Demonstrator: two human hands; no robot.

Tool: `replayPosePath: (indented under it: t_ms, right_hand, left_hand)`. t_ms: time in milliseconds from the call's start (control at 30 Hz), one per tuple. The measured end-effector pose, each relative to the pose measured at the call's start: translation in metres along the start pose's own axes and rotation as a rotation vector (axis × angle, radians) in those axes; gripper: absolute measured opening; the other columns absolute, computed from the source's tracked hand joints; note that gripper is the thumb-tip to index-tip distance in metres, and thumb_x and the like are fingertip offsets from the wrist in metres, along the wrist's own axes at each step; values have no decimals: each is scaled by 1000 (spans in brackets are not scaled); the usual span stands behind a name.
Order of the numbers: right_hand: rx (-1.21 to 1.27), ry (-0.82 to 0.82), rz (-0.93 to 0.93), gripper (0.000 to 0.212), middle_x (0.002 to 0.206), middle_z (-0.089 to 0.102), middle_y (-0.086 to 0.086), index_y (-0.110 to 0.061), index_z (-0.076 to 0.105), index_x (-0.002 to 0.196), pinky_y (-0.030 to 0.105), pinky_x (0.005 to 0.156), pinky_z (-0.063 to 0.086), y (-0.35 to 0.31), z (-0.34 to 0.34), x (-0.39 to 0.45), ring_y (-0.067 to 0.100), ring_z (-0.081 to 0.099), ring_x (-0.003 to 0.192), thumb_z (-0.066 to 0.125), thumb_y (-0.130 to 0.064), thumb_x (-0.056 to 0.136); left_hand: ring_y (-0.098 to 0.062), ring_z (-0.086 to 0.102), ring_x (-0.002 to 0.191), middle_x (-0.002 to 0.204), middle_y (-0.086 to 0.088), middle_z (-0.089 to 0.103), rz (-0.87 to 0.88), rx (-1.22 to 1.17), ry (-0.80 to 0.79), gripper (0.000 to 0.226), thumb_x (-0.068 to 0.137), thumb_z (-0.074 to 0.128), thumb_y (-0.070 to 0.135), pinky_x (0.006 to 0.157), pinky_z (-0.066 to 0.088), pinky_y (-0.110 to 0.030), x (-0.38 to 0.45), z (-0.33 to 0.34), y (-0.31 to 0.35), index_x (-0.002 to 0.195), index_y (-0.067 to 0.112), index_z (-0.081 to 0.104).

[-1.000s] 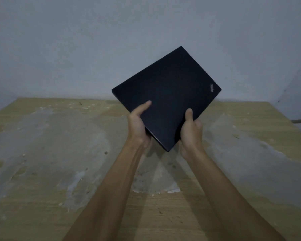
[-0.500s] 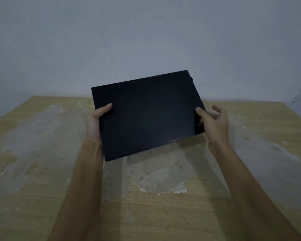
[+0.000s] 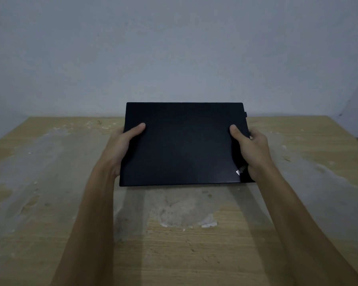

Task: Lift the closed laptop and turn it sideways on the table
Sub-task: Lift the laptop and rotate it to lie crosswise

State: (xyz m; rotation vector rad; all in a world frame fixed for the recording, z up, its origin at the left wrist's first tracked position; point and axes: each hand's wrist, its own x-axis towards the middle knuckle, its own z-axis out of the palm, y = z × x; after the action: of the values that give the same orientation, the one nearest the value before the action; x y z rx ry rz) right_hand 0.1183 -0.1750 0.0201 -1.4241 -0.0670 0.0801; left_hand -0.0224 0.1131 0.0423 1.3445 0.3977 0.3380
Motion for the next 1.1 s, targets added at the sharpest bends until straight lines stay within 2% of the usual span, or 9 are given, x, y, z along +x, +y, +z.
replayPosePath:
  t_ms: [167,300,400,600,767,833,900,1000,1100]
  right_hand:
    - [-15,51,65,25,89,79,-3,-15,71,103,27,60,59,5,9,1,11,77,74,76,-36,91]
    - [-105,67,84,36,105,75,5,-8,67,117,39,81,60,17,16,0,22,73,96,67,-39,98]
    - [-204,109,40,38,111,73,8,-9,65,119,42,87,59,24,18,1,25,71,100,64,-41,99]
    - [-348,130,-25,34,105,71,6,-11,65,111,33,70,53,29,19,4,18,68,89,64,-42,97]
    - [-469,47,-80,22,91,69,-11,-18,69,106,26,64,52,30,14,5,10,69,88,68,-36,95]
    - [-543,28,-115,30,97,71,-1,-10,72,110,31,66,57,31,12,7,16,71,87,69,-36,94]
    - [-613,3,-102,42,116,68,14,-4,71,118,44,80,61,32,11,9,29,70,96,68,-39,94]
    - [-673,-38,-91,45,125,63,16,-5,70,120,51,87,60,34,7,12,33,67,103,66,-43,95]
    - [-678,-49,-68,45,127,61,16,-6,70,121,51,88,59,35,6,13,34,66,104,66,-43,95]
  left_hand:
    - [-21,79,91,102,-1,82,124,223,116,35,93,74,43,69,63,-32,12,-12,-19,115,15,74]
    - [-14,78,90,102,5,80,201,346,239,36,91,75,45,72,64,-31,22,-16,-30,113,17,74]
    - [-11,77,92,104,8,80,239,368,253,40,90,74,47,77,64,-33,25,-17,-39,119,19,73]
    - [-12,76,93,105,5,80,272,419,292,39,92,73,47,84,64,-40,27,-17,-51,116,16,76]
    - [-1,76,82,91,14,82,254,428,360,36,87,77,48,72,63,-26,27,-16,-55,113,23,79]
    - [2,75,78,85,23,80,242,444,382,34,86,78,47,70,62,-24,27,-17,-56,112,24,80]
    - [3,75,75,80,24,79,224,480,382,35,86,78,45,70,62,-26,27,-17,-58,113,22,80]
    - [5,72,72,81,23,75,208,560,394,36,87,77,46,71,63,-28,28,-17,-59,112,21,81]
    - [5,71,68,82,20,74,210,595,388,36,88,77,44,60,57,-16,30,-17,-59,114,18,80]
